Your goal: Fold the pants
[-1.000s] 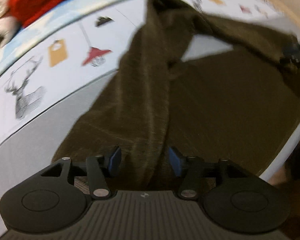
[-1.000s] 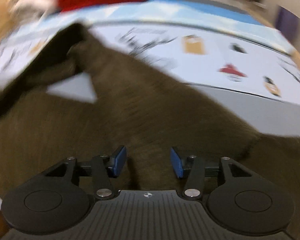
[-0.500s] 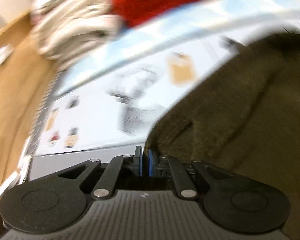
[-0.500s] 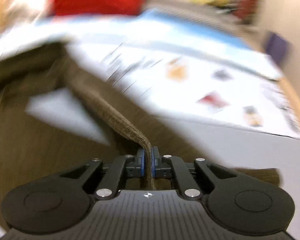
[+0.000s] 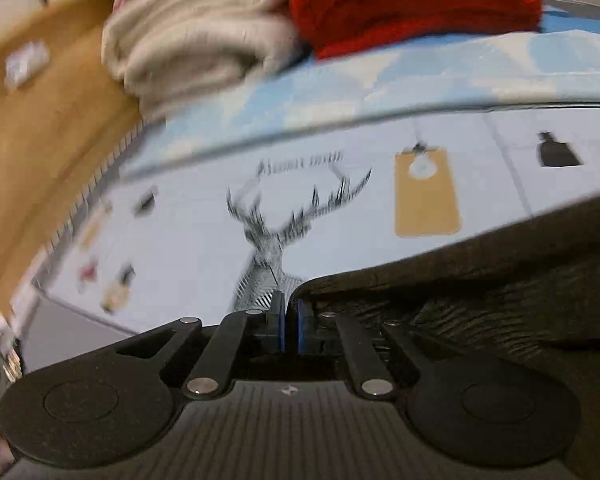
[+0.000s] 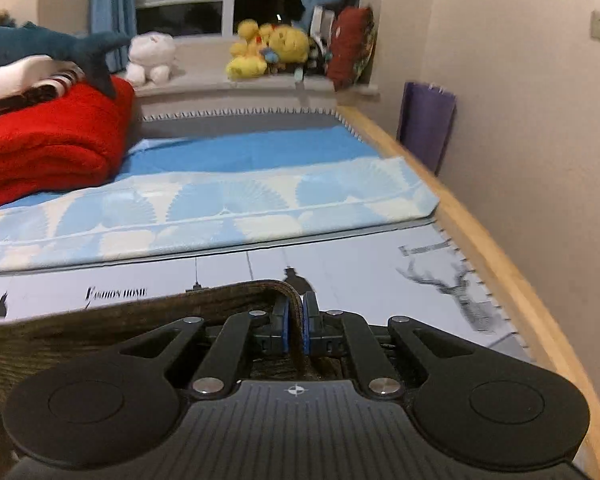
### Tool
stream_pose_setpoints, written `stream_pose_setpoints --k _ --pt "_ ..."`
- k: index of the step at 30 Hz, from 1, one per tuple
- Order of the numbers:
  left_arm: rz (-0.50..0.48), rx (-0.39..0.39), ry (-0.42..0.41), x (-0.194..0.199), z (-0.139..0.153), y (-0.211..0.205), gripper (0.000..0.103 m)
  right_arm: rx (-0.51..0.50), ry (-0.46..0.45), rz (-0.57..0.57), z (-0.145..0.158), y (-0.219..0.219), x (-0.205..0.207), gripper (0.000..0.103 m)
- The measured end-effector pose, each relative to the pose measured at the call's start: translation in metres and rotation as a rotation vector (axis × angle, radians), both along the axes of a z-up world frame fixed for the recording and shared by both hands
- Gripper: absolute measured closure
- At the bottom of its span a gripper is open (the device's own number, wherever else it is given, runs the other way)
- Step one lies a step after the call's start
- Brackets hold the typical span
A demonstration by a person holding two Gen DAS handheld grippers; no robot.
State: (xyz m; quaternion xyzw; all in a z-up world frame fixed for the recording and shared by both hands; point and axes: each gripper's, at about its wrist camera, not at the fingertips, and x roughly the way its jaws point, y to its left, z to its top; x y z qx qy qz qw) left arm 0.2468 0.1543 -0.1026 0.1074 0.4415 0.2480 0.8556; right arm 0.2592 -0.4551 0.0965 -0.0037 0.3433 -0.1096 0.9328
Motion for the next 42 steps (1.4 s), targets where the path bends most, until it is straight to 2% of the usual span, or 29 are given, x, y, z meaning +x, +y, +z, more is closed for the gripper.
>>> stream_pose_setpoints --k 1,2,4,6,8,9,11,13,14,17,19,21,23,24,25,26,27,28,30,31,33,35,36,37,38,39,40,41,42 --pt "0.033 -0.048 0.034 0.007 -0.008 0.007 0.090 -0.011 0.001 -0.031 -0.009 -0.003 0.013 0.073" --pt "0.061 -0.090 0.050 0.011 -0.013 0.014 0.088 -0.014 0.014 -0.084 -0.022 0.001 0.024 0.069" --pt "0.094 -0.122 0.041 0.017 -0.010 0.019 0.087 0.068 0.014 -0.174 -0.049 0.006 0.021 0.068" --pt "0.102 -0.113 0.030 0.023 -0.001 0.014 0.080 0.186 -0.044 -0.229 -0.079 0.007 -0.001 0.067" --pt "0.074 -0.114 -0.017 0.024 0.015 0.002 0.078 0.257 -0.042 -0.294 -0.117 0.005 -0.019 0.067" --pt "0.047 -0.130 -0.035 0.025 0.023 -0.006 0.078 0.294 -0.021 -0.330 -0.139 0.000 -0.026 0.067" --pt "-0.047 -0.204 -0.058 0.026 0.037 -0.029 0.078 0.405 0.092 -0.453 -0.176 -0.017 -0.026 0.066" --pt "-0.187 -0.320 -0.037 0.026 0.041 -0.055 0.078 0.582 0.082 -0.538 -0.197 -0.041 -0.031 0.066" --pt "-0.268 -0.385 -0.016 0.025 0.040 -0.070 0.078 0.581 0.082 -0.556 -0.202 -0.047 -0.030 0.066" --pt "-0.493 -0.539 0.086 0.017 0.027 -0.119 0.078 0.527 0.060 -0.515 -0.206 -0.054 -0.022 0.065" --pt "-0.636 -0.574 0.155 0.009 0.017 -0.153 0.075 0.538 0.031 -0.491 -0.208 -0.059 -0.016 0.061" --pt "-0.766 -0.555 0.217 -0.002 0.005 -0.186 0.049 0.547 0.011 -0.478 -0.210 -0.065 -0.012 0.061" --pt "-0.863 -0.459 0.259 -0.012 -0.009 -0.214 0.044 0.532 0.000 -0.477 -0.211 -0.069 -0.008 0.079" --pt "-0.880 -0.403 0.269 -0.015 -0.016 -0.224 0.045 0.518 0.005 -0.482 -0.211 -0.072 -0.007 0.092" --pt "-0.884 -0.351 0.289 -0.015 -0.025 -0.231 0.050 0.530 0.003 -0.480 -0.212 -0.074 -0.007 0.094" --pt "-0.871 -0.313 0.301 -0.013 -0.031 -0.235 0.071 0.545 -0.006 -0.480 -0.211 -0.077 -0.008 0.095" --pt "-0.859 -0.302 0.300 -0.010 -0.033 -0.235 0.086 0.551 -0.012 -0.476 -0.208 -0.078 -0.008 0.095" --pt "-0.855 -0.311 0.298 -0.007 -0.032 -0.234 0.093 0.553 -0.028 -0.473 -0.201 -0.080 -0.009 0.096" --pt "-0.825 -0.320 0.274 -0.001 -0.024 -0.230 0.095 0.563 -0.107 -0.470 -0.178 -0.086 -0.015 0.096" --pt "-0.819 -0.349 0.256 0.001 -0.019 -0.226 0.095 0.561 -0.154 -0.468 -0.161 -0.089 -0.020 0.097" --pt "-0.881 -0.445 0.233 0.000 -0.008 -0.224 0.095 0.484 -0.229 -0.486 -0.135 -0.094 -0.033 0.097" --pt "-0.999 -0.495 0.278 -0.009 -0.005 -0.230 0.094 0.436 -0.155 -0.614 -0.149 -0.113 -0.041 0.096" --pt "-1.048 -0.497 0.309 -0.013 -0.006 -0.234 0.093 0.454 -0.065 -0.702 -0.168 -0.127 -0.047 0.096" --pt "-1.083 -0.474 0.339 -0.019 -0.010 -0.239 0.091 0.479 0.034 -0.787 -0.188 -0.140 -0.054 0.095" --pt "-1.096 -0.446 0.362 -0.023 -0.014 -0.241 0.087 0.522 0.090 -0.860 -0.205 -0.150 -0.066 0.097" --pt "-1.100 -0.440 0.370 -0.023 -0.016 -0.238 0.086 0.549 0.046 -0.866 -0.204 -0.152 -0.073 0.096" --pt "-1.094 -0.465 0.371 -0.021 -0.015 -0.232 0.085 0.491 0.071 -0.858 -0.194 -0.149 -0.069 0.086" --pt "-1.076 -0.507 0.371 -0.016 -0.012 -0.224 0.081 0.410 0.066 -0.855 -0.183 -0.142 -0.065 0.084" --pt "-1.056 -0.546 0.364 -0.010 -0.007 -0.215 0.075 0.332 0.016 -0.844 -0.170 -0.133 -0.064 0.084"
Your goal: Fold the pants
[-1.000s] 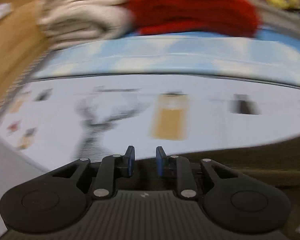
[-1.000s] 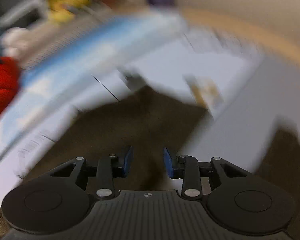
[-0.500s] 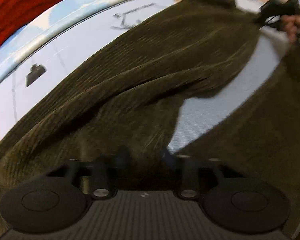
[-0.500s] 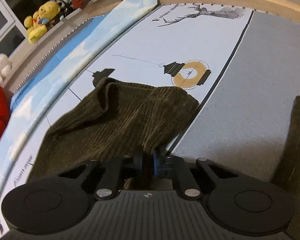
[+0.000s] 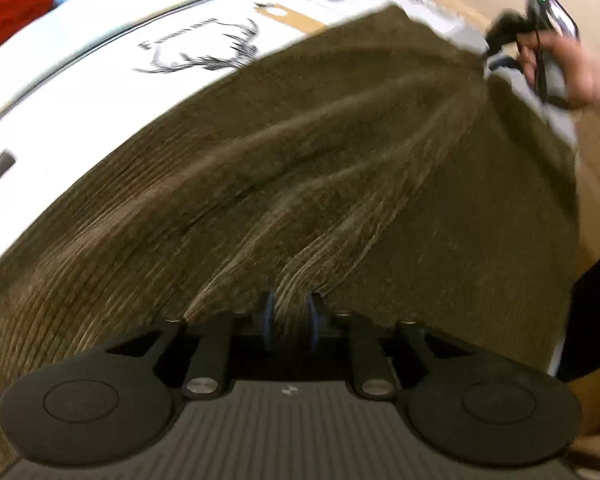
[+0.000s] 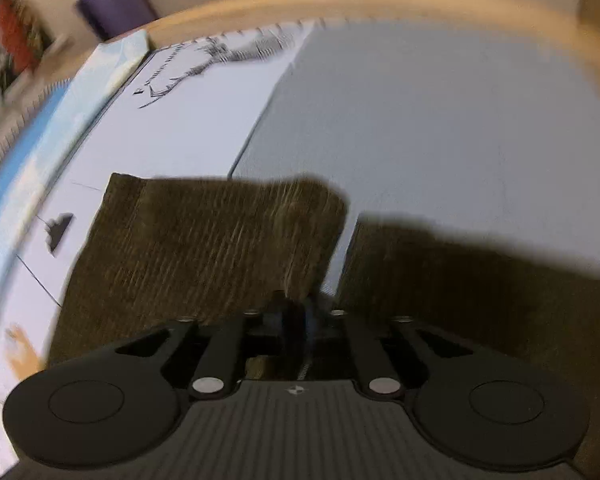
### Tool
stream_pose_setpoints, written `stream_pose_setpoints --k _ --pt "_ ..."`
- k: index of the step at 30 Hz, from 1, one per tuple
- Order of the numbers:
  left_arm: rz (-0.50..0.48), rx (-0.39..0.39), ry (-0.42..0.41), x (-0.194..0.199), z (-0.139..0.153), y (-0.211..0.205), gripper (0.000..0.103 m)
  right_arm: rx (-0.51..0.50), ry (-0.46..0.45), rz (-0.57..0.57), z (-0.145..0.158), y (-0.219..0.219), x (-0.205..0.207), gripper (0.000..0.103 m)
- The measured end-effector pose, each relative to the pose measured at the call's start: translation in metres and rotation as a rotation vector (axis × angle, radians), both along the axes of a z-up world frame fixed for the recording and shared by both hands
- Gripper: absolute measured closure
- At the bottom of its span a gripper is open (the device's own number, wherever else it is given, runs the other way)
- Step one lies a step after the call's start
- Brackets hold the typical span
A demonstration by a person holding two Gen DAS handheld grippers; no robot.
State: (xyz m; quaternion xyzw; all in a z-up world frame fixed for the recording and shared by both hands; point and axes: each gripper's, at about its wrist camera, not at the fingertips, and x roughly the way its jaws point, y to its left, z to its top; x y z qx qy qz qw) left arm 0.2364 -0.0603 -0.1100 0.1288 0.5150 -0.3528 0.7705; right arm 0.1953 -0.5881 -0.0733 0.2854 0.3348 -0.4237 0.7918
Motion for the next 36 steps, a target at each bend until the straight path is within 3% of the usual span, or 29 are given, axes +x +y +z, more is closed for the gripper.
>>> stream_pose_setpoints --k 2,5,8,10,12,15,17,20,24,25,26,27,28,30,32,36 --pt "0.070 -0.070 -0.017 0.010 0.016 0.024 0.065 -0.092 -0.038 0.043 0.016 0.017 0.005 0.077" --pt "0.262 -0.123 -0.064 0.028 0.036 0.072 0.057 -0.042 -0.121 0.122 0.022 0.037 0.016 0.073" --pt "0.541 -0.062 -0.110 0.042 0.043 0.130 0.048 0.081 -0.192 0.383 0.016 0.068 0.042 0.068" --pt "0.725 -0.022 -0.115 0.048 0.039 0.175 0.045 0.121 -0.192 0.573 0.013 0.095 0.060 0.066" --pt "0.925 0.001 -0.096 0.049 0.033 0.221 0.030 0.102 -0.175 0.700 0.017 0.121 0.070 0.066" --pt "1.103 -0.050 -0.022 0.042 0.018 0.276 0.028 0.023 -0.156 0.808 0.027 0.152 0.078 0.066" --pt "1.128 -0.059 0.010 0.043 0.007 0.288 0.028 -0.002 -0.158 0.835 0.033 0.161 0.079 0.066" --pt "1.122 0.022 0.001 0.040 -0.001 0.300 0.028 -0.006 -0.158 0.844 0.038 0.171 0.081 0.066" --pt "1.095 0.006 0.014 0.029 -0.012 0.306 0.031 -0.024 -0.154 0.849 0.048 0.194 0.070 0.066" --pt "1.064 -0.017 0.039 0.029 -0.018 0.305 0.040 -0.026 -0.158 0.847 0.052 0.197 0.065 0.066" --pt "1.022 -0.023 0.044 0.024 -0.018 0.305 0.061 -0.026 -0.164 0.840 0.056 0.198 0.064 0.066" --pt "0.999 0.013 0.009 0.025 -0.017 0.302 0.072 -0.024 -0.174 0.831 0.061 0.199 0.062 0.066" --pt "1.006 0.019 -0.019 0.025 -0.014 0.304 0.073 -0.022 -0.187 0.819 0.066 0.199 0.060 0.066" --pt "1.073 -0.023 -0.063 0.021 -0.006 0.311 0.074 -0.026 -0.226 0.791 0.081 0.199 0.048 0.066" --pt "1.061 0.009 -0.080 0.018 -0.002 0.309 0.071 -0.033 -0.265 0.782 0.099 0.198 0.029 0.066" --pt "1.100 0.053 -0.021 0.007 0.014 0.312 0.049 -0.042 -0.295 0.799 0.125 0.190 -0.018 0.066"
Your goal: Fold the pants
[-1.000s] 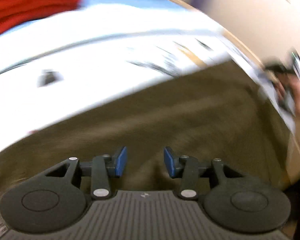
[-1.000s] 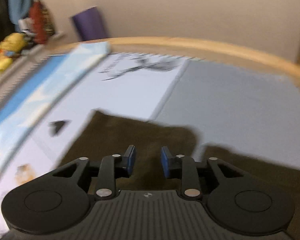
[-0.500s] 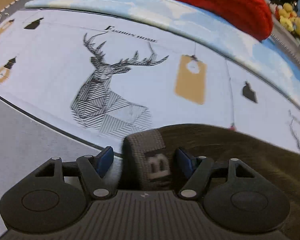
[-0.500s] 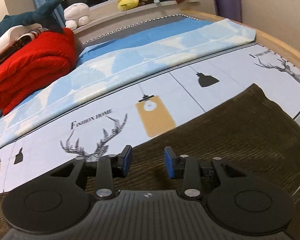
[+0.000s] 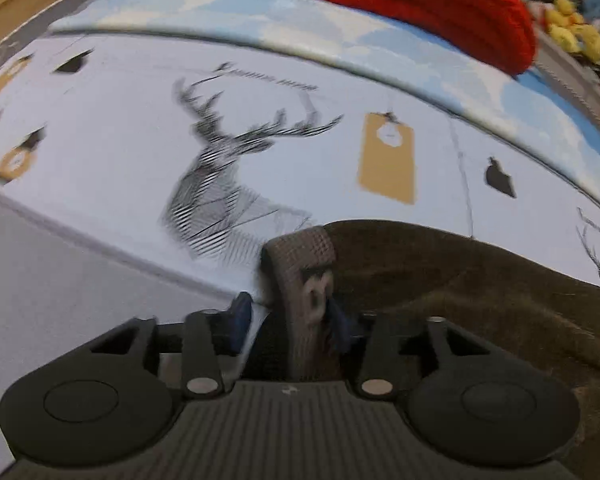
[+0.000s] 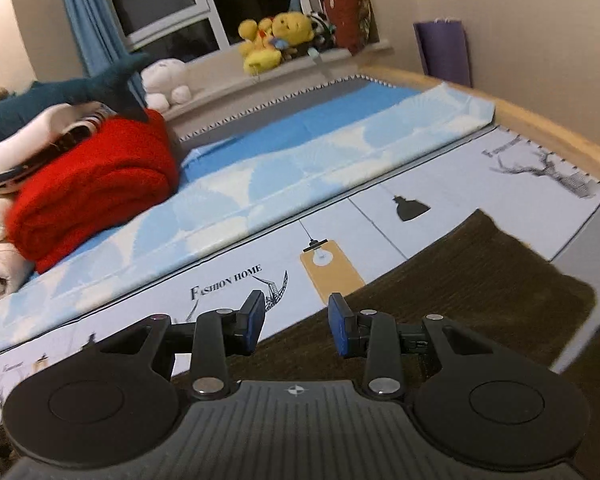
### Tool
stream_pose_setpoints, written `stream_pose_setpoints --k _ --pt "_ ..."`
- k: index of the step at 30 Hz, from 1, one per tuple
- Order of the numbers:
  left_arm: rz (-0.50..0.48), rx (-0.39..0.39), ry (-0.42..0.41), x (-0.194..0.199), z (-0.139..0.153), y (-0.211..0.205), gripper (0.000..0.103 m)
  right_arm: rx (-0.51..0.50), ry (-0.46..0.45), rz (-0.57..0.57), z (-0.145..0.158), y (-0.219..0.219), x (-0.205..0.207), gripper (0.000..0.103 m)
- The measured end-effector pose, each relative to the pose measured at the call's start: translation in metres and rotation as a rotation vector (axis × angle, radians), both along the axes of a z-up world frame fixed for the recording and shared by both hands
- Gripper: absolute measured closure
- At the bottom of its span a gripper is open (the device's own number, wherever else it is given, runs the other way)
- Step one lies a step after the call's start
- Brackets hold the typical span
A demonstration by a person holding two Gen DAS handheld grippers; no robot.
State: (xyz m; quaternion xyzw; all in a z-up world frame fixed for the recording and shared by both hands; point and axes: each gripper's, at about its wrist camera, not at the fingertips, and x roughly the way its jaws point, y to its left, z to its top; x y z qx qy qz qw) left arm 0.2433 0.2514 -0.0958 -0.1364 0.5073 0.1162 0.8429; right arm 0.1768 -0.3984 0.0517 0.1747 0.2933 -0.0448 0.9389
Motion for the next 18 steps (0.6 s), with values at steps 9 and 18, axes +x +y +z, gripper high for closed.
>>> stream_pose_setpoints --k 9,18 --pt "-0.214 -0.050 0.237 -0.113 0.004 -0.008 0.035 0.025 0.026 -0.019 0.000 -0.024 -0.108 0.066" --pt "-0.297 -0.016 0.200 -0.166 0.004 -0.002 0.079 -0.062 0.051 0.011 -0.001 -0.006 -0.131 0.066"
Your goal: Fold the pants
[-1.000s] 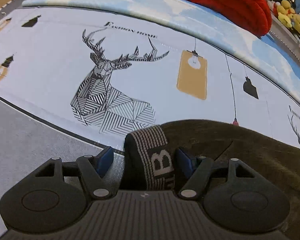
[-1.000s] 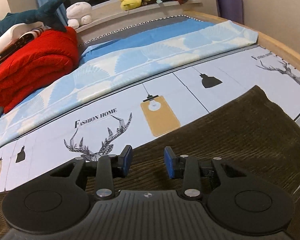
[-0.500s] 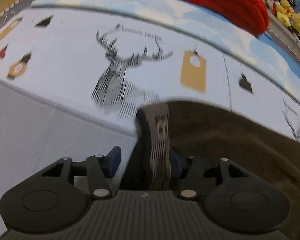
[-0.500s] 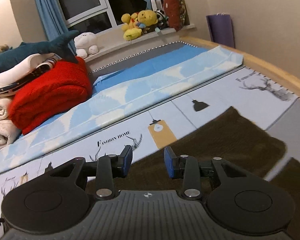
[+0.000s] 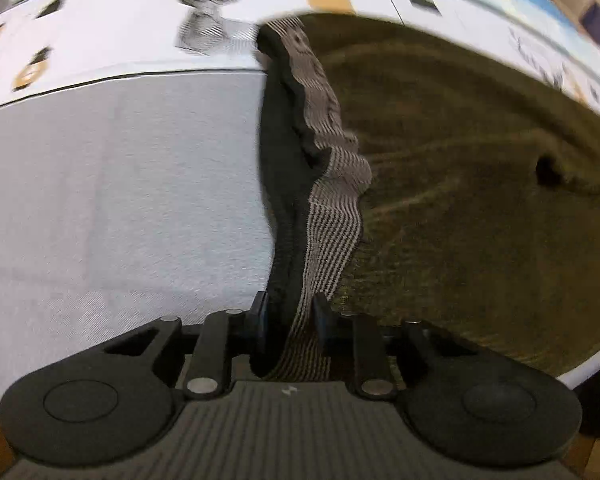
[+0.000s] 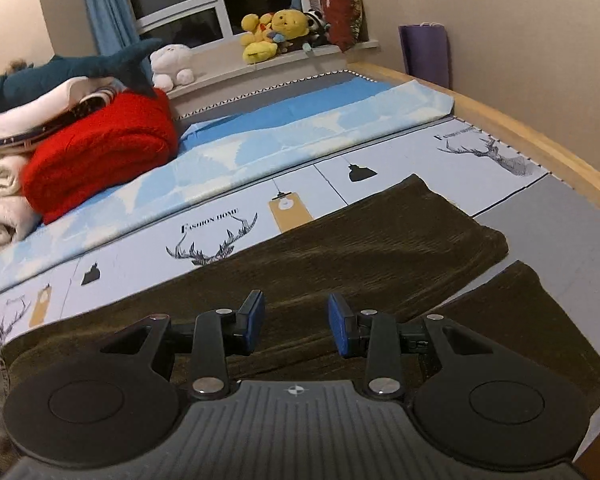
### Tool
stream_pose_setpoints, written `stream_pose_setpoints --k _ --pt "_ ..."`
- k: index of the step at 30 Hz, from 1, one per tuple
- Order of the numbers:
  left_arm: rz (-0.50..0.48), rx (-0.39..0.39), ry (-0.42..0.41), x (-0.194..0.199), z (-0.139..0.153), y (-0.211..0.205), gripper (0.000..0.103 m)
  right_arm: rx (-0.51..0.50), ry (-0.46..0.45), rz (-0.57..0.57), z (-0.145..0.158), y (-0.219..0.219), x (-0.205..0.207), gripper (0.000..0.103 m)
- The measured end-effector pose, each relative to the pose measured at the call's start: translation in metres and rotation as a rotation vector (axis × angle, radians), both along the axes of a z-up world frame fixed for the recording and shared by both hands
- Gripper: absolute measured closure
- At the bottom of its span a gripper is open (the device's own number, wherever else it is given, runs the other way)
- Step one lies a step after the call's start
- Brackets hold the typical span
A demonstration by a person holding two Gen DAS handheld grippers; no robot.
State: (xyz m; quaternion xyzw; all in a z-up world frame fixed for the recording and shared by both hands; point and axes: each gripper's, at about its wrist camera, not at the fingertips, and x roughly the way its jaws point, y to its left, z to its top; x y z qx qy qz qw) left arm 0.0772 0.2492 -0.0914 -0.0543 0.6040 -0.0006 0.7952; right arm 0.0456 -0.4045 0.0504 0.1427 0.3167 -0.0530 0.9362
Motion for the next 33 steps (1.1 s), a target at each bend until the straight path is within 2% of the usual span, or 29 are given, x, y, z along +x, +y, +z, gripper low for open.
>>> stream_pose_setpoints --k 2,4,5,7,8,10,11,12,13,14,15,16,17,19,21,24,29,31,33 --pt "-0.019 0.039 0.046 -0.003 -0.011 -0.003 0.077 0.012 0.004 -0.006 0.000 0.003 -0.002 0.066" --pt "-0.028 0.099 0.061 -0.003 -0.013 -0.009 0.064 0.020 0.001 -0.001 0.002 0.008 -0.002 0.066" --pt "-0.026 0.134 0.031 -0.002 -0.006 -0.013 0.063 0.020 -0.004 0.006 0.003 0.012 -0.001 0.066" --pt "-0.047 0.241 -0.103 -0.004 0.017 -0.026 0.062 0.013 0.002 0.024 0.002 0.018 0.000 0.066" --pt "-0.068 0.227 -0.157 -0.004 0.026 -0.031 0.061 0.014 0.007 0.033 0.003 0.020 0.001 0.066" --pt "-0.121 0.100 -0.189 -0.003 0.028 -0.041 0.062 0.016 0.005 0.051 0.005 0.024 0.004 0.066" --pt "-0.157 0.065 -0.168 0.001 0.023 -0.047 0.064 0.007 0.002 0.058 0.006 0.025 0.006 0.066" --pt "-0.202 0.065 -0.135 0.005 0.013 -0.054 0.064 -0.002 -0.001 0.061 0.006 0.026 0.008 0.066" --pt "-0.240 0.109 -0.088 0.009 0.001 -0.061 0.066 -0.009 -0.003 0.062 0.007 0.027 0.010 0.066" --pt "-0.257 0.174 -0.036 0.012 -0.010 -0.065 0.072 -0.011 -0.002 0.060 0.007 0.027 0.013 0.066" --pt "-0.249 0.201 0.005 0.017 -0.015 -0.065 0.075 -0.007 0.001 0.058 0.007 0.026 0.015 0.065" --pt "-0.219 0.162 0.002 0.022 -0.009 -0.061 0.075 0.000 0.003 0.055 0.007 0.026 0.017 0.065" --pt "-0.178 0.106 -0.042 0.027 0.006 -0.055 0.075 0.011 0.005 0.052 0.006 0.025 0.019 0.065" --pt "-0.087 0.000 -0.187 0.034 0.039 -0.041 0.070 0.027 0.011 0.053 0.005 0.024 0.022 0.065" --pt "0.003 -0.067 -0.273 0.045 0.054 -0.035 0.067 0.030 0.007 0.060 0.006 0.028 0.026 0.065" --pt "0.136 -0.055 -0.336 0.065 0.057 -0.030 0.067 0.018 -0.014 0.086 0.010 0.036 0.031 0.065" --pt "0.274 -0.119 -0.368 0.103 0.044 -0.026 0.064 0.032 -0.013 0.129 0.011 0.050 0.039 0.065" --pt "0.290 -0.107 -0.374 0.124 0.037 -0.033 0.054 0.037 -0.016 0.150 0.013 0.055 0.040 0.065" --pt "0.286 -0.046 -0.375 0.144 0.032 -0.038 0.031 0.030 -0.023 0.170 0.014 0.059 0.040 0.065"
